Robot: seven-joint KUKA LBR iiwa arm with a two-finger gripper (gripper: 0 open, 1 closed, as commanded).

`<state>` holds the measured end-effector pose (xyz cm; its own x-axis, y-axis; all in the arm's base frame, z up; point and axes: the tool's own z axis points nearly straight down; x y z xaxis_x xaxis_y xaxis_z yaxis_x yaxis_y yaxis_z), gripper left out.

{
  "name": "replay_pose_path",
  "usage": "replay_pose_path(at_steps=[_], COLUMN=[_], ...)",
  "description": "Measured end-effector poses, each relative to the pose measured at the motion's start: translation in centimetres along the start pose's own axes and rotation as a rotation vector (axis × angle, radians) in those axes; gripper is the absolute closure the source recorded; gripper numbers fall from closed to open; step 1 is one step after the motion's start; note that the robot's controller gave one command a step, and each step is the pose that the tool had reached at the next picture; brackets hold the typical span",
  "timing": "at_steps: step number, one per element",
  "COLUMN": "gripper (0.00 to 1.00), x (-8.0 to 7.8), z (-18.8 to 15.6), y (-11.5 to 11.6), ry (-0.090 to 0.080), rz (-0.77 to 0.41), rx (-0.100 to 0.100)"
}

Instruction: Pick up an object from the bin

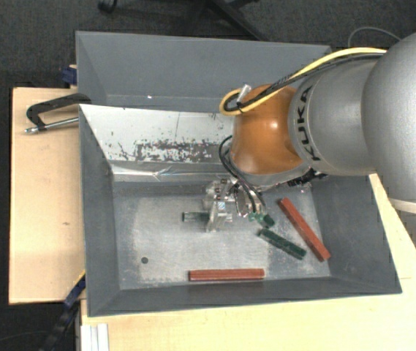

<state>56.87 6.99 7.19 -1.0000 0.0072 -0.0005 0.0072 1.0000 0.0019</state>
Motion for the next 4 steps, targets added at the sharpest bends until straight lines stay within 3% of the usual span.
replay_pose_path(at_steps=[4], gripper=[1.00], x=[-0.2], z=[-4.0], y=[0.1], ry=[-0.009], rz=[0.000], rx=[-0.001])
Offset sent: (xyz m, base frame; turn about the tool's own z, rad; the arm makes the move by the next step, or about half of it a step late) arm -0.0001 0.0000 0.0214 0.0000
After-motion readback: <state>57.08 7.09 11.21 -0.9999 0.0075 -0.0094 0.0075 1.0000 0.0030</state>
